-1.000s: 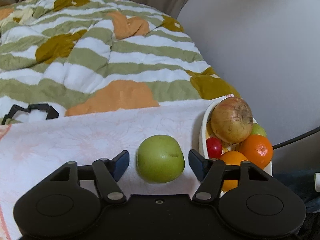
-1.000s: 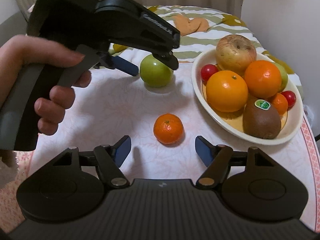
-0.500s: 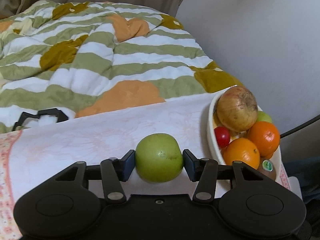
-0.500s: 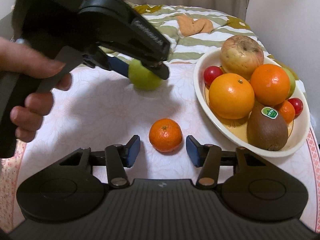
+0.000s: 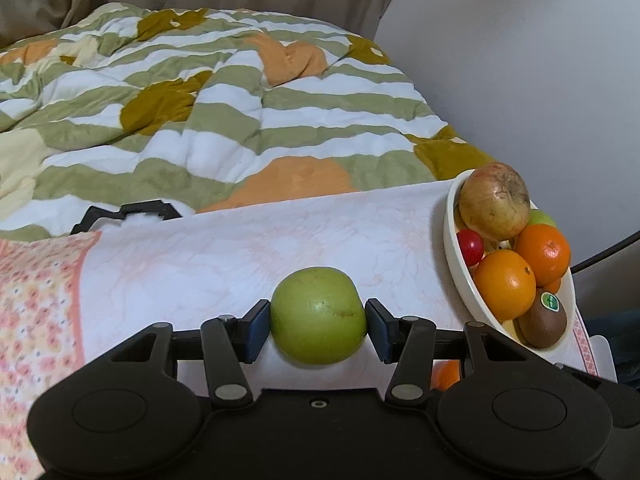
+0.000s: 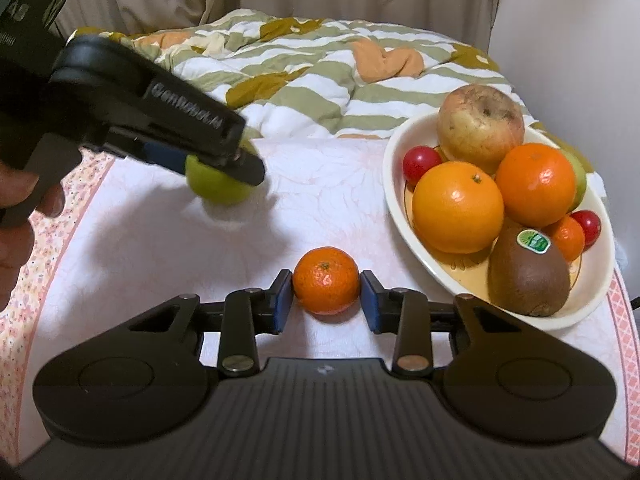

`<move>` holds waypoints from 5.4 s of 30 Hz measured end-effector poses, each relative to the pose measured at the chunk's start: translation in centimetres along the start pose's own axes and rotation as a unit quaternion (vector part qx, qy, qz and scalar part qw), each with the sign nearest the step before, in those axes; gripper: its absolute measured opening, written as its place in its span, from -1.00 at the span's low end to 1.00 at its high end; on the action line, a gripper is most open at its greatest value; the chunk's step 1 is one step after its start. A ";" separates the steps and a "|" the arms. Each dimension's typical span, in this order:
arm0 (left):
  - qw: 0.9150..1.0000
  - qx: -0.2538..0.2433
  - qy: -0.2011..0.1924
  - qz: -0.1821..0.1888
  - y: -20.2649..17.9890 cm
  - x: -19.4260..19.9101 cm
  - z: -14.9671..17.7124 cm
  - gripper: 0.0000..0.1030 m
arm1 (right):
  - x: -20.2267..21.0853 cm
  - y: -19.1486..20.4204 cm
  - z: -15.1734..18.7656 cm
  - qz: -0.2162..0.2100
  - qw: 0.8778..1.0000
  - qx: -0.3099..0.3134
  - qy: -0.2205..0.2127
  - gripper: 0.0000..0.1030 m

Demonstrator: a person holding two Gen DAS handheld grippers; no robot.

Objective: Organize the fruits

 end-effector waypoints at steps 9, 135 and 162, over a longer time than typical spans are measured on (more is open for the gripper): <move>0.999 -0.005 -0.031 -0.003 -1.3 4.3 0.6 0.07 | 4.2 -0.5 -0.7 0.004 1.000 -0.010 -0.025 0.00; 0.948 -0.007 -0.193 -0.252 -14.9 28.6 15.8 1.00 | 28.3 -7.1 5.0 -0.018 0.995 -0.019 -0.095 1.00; 0.946 -0.011 -0.195 -0.258 -14.8 29.2 16.1 1.00 | 28.8 -6.5 5.2 -0.018 0.995 -0.017 -0.093 1.00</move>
Point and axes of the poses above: each gripper's, at about its wrist camera, not at the fingertips, and x roughly against the way its jaws point, y to its left, z to its underside, the point moved 7 cm from there along -x, roughly the way its jaws point, and after that the axes turned 14 degrees about -x, right-handed, at the moved point
